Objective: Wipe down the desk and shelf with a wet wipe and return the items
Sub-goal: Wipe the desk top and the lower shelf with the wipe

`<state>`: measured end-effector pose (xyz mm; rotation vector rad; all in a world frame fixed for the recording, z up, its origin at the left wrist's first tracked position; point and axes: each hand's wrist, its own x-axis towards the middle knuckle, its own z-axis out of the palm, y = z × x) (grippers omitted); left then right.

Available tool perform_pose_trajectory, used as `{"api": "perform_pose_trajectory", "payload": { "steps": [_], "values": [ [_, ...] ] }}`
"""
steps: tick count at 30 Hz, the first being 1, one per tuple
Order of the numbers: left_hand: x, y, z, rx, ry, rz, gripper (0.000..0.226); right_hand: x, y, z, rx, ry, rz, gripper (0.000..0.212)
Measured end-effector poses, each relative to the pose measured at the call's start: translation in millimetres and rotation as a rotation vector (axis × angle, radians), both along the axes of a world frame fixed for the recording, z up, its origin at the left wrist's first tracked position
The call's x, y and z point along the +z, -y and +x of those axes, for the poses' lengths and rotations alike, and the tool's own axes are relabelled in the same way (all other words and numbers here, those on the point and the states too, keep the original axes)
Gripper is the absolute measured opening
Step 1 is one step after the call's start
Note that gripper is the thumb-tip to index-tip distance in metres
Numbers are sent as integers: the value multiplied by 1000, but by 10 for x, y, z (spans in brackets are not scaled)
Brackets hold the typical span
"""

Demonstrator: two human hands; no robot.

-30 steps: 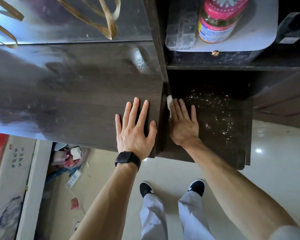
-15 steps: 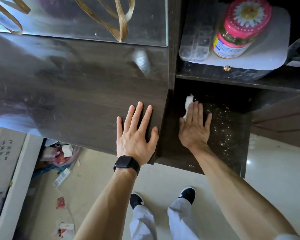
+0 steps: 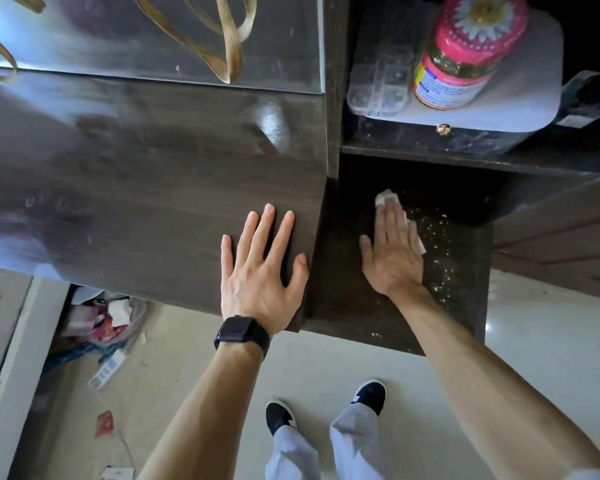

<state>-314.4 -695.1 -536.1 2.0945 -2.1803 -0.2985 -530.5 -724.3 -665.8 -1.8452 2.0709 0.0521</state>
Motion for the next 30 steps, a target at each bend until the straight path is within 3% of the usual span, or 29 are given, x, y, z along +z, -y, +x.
{"api": "perform_pose_trajectory", "payload": {
  "steps": [2,6,12,17,20,22,27,30],
  "values": [
    [1,-2,2,-2,-2,-4,59,41,-94,-28,-117,20,10,67],
    [3,4,0,-7,-17,-1,60,55,-101,249,48,30,-6,65],
    [-69,-7,33,-12,-27,-55,59,-12,745,160,24,-4,-17,68],
    [-83,-7,37,-24,-44,-73,58,7,536,-268,-600,-35,-21,75],
    [-65,-7,39,-27,-47,-67,58,84,122,-152,-803,40,-9,76],
    [-54,-6,42,-23,-51,-61,59,77,-83,90,-764,56,-15,77],
    [-78,-4,48,-27,-55,-70,59,-59,231,289,-186,-9,-51,69],
    [-94,1,68,-28,-61,-71,59,-88,561,-40,-305,-43,-34,70]
  ]
}}
